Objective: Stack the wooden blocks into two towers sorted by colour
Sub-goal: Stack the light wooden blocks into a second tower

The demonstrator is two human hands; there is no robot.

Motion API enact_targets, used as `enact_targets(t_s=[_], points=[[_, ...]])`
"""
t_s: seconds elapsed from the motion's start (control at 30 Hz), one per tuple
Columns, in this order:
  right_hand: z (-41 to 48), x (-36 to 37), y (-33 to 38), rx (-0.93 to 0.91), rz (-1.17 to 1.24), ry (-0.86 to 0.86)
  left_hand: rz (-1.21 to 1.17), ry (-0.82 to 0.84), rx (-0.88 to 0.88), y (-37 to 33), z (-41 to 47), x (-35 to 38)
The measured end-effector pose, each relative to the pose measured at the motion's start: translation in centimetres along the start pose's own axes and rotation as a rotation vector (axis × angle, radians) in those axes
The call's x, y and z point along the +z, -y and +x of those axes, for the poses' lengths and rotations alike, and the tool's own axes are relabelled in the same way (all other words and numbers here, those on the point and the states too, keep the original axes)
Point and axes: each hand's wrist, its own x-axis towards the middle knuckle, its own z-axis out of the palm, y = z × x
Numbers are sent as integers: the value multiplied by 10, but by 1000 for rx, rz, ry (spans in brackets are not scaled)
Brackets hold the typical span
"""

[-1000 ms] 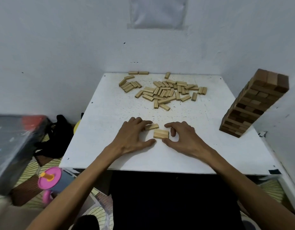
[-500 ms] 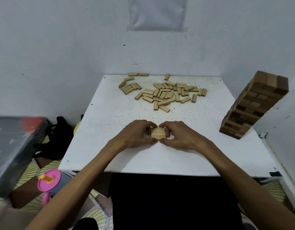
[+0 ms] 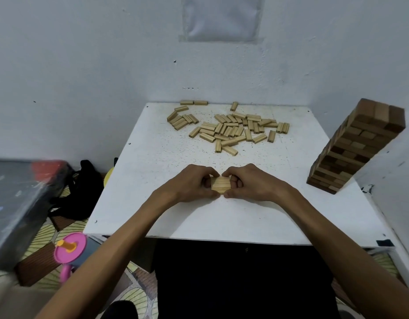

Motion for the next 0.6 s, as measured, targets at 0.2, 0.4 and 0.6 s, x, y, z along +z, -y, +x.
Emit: enact_targets(t_s=[0.2, 0.4, 0.6], points=[[4, 0, 4, -19, -30, 45, 24, -22, 7, 3, -7, 0], [26, 13, 27, -110, -24, 56, 19, -145, -28, 30, -34, -9], [62, 36, 56, -249, -88, 10, 22, -257, -43, 65, -73, -27]])
